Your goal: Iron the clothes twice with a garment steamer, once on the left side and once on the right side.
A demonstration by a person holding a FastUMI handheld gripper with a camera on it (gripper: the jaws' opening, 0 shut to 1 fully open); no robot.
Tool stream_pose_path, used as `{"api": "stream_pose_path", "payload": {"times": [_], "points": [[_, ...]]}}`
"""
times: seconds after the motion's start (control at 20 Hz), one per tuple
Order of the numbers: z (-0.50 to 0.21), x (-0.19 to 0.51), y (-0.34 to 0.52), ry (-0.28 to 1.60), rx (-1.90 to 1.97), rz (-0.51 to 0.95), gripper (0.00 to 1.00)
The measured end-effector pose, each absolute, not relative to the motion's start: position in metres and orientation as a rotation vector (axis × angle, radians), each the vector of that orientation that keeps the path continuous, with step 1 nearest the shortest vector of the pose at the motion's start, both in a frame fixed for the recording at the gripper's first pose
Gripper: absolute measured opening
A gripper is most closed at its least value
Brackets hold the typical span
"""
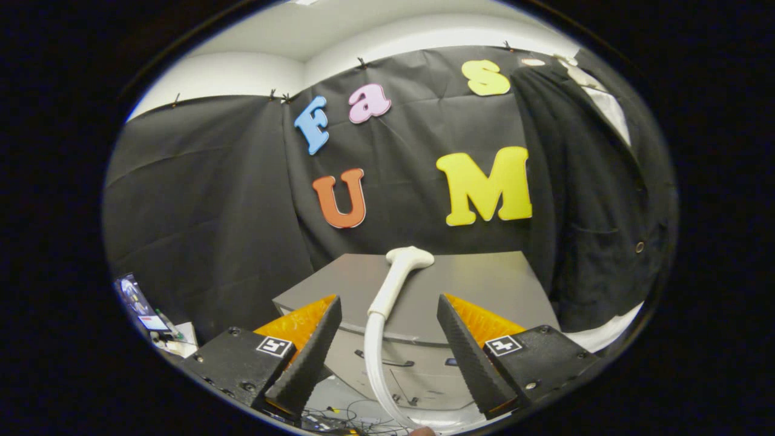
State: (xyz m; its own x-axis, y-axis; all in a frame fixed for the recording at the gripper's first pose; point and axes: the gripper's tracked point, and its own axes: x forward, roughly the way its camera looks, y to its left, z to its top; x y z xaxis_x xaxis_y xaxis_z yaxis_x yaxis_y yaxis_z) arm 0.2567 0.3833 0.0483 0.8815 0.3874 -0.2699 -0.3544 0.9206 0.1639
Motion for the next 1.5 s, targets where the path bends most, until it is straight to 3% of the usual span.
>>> {"api": "stream_pose_path", "payload": {"times": [0.35,0.85,1.2,1.25,1.3,1.45,1.5], "points": [[0.030,0.337,0.448,0.458,0.024,0.404,1.00],[-0.008,0.400,0.441,0.629,0.012,0.240,1.00],[-0.028,0.416,0.438,0.740,0.025,0.147,0.81],[-0.027,0.411,0.441,0.727,0.026,0.147,0.69],[-0.030,0.410,0.446,0.724,0.037,0.150,0.68],[-0.028,0.411,0.447,0.726,0.072,0.176,0.44],[-0.028,0.409,0.448,0.739,0.097,0.189,0.41]]}}
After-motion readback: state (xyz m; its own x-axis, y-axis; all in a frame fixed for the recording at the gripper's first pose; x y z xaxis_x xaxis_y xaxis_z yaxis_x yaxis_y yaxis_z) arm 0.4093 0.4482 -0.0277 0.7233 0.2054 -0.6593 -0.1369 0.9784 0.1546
